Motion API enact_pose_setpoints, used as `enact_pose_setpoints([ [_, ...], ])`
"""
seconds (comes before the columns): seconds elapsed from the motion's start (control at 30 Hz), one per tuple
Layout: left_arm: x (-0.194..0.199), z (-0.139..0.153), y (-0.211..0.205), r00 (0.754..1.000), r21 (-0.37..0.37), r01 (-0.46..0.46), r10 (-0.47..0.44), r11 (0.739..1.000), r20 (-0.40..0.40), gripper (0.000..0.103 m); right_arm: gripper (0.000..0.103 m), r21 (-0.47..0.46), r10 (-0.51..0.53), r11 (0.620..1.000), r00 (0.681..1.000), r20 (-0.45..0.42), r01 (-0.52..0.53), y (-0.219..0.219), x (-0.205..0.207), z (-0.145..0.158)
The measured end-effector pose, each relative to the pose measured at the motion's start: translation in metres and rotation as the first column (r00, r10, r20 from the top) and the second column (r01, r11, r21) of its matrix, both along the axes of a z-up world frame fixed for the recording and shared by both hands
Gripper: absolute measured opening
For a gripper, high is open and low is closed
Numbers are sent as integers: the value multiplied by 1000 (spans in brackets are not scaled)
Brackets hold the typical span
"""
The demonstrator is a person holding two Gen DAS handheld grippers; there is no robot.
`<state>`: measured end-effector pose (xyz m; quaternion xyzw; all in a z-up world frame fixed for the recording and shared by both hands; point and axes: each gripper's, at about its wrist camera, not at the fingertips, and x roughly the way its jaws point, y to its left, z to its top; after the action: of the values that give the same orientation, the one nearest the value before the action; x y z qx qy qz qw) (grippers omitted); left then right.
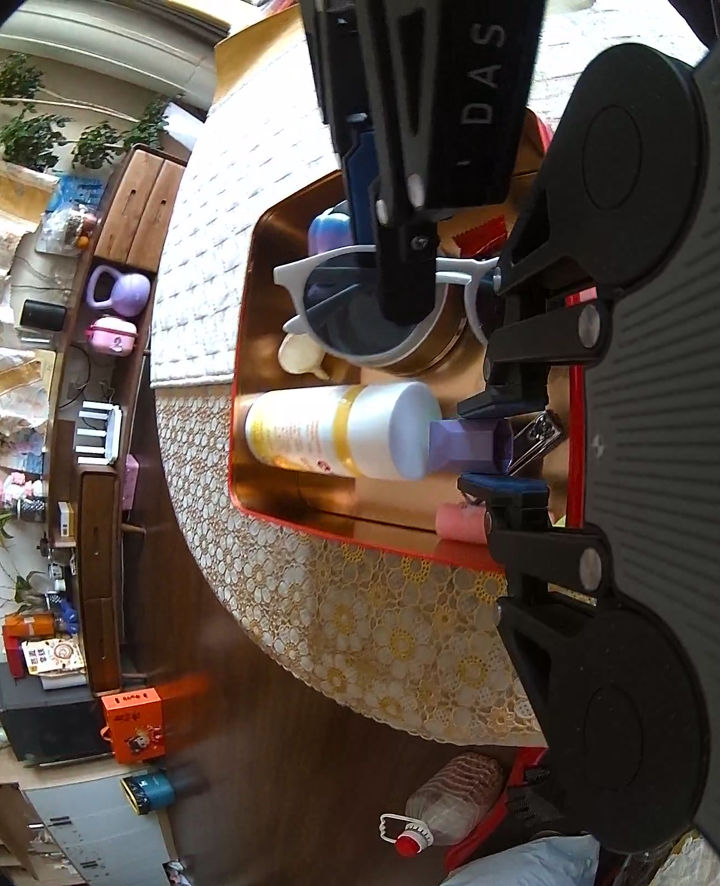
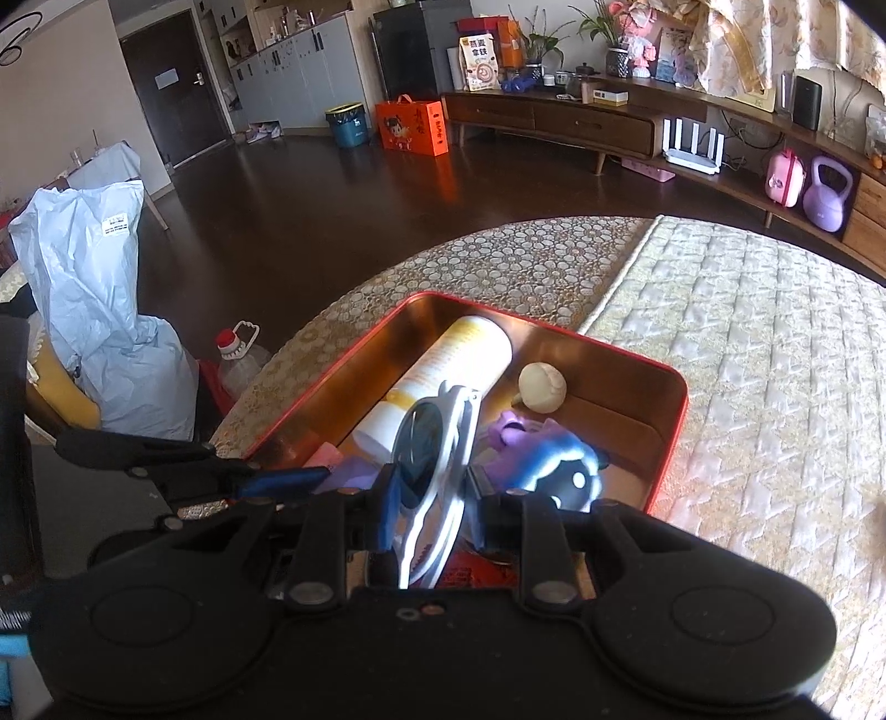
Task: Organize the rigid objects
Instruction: 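Open the left tool to drop the tube in the box while the right tool releases the sunglasses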
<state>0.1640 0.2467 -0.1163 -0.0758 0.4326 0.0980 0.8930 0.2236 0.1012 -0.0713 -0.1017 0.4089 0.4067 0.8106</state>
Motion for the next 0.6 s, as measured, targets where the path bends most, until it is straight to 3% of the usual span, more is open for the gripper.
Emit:
enact_pose_setpoints([
  [0.47, 8, -2, -11, 999, 22, 3, -1, 1000, -54, 22, 32, 32, -12, 999, 1000, -21, 13, -20, -8, 9],
  [0.6, 6, 1, -11, 999, 3, -13, 13, 1000, -46, 33, 35, 48, -11, 999, 1000, -21, 12, -30, -12, 15],
])
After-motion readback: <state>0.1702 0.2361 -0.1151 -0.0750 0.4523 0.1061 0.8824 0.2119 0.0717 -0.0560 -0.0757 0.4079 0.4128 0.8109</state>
